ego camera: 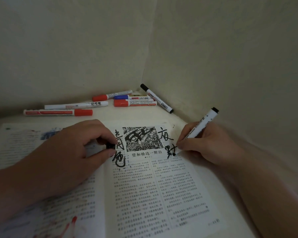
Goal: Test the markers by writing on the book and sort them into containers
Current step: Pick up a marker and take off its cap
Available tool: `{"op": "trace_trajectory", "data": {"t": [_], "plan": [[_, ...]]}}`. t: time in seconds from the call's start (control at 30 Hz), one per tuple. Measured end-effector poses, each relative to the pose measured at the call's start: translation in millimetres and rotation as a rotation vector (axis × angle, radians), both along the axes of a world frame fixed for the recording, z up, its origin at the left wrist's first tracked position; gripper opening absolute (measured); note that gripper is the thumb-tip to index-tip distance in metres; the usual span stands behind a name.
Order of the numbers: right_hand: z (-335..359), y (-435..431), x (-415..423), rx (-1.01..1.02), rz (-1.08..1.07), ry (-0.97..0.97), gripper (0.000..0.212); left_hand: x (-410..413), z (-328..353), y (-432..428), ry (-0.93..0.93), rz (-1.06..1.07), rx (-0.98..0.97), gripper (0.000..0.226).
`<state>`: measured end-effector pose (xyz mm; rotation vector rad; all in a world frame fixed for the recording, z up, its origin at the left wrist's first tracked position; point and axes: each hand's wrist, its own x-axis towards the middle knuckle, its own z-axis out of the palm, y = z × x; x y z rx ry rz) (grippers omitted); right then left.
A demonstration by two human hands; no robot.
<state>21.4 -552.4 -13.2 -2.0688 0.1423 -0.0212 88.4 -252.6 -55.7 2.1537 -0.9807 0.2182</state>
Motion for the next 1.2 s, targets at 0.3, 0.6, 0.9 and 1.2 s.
{"op": "trace_trajectory", "data": {"t": [0.3,0.6,0.9,1.2], "plan": [[-2.7,-5.0,5.1,-0.071,-0.087,-0.028,0.012,-2.1,1.9,-0.8,0.004,0.025,0.013,0.015],[-7.2,-9.9,8.1,-0.004,-0.134,-0.077,0.011,-9.8,4.9,-3.8,0.102,0.135,-0.028,0.043],[24.1,35.4,12.3,0.208,0.079,-0.184,0.016,-13.4,10.4,-5.2,0.176,0.132,-0.054,0.063],[49.5,74.9,36.0,0.538,0.272,-0.305,0.006,-7.8,10.8,-1.2,0.077,0.18,-0.17,0.025]]}}
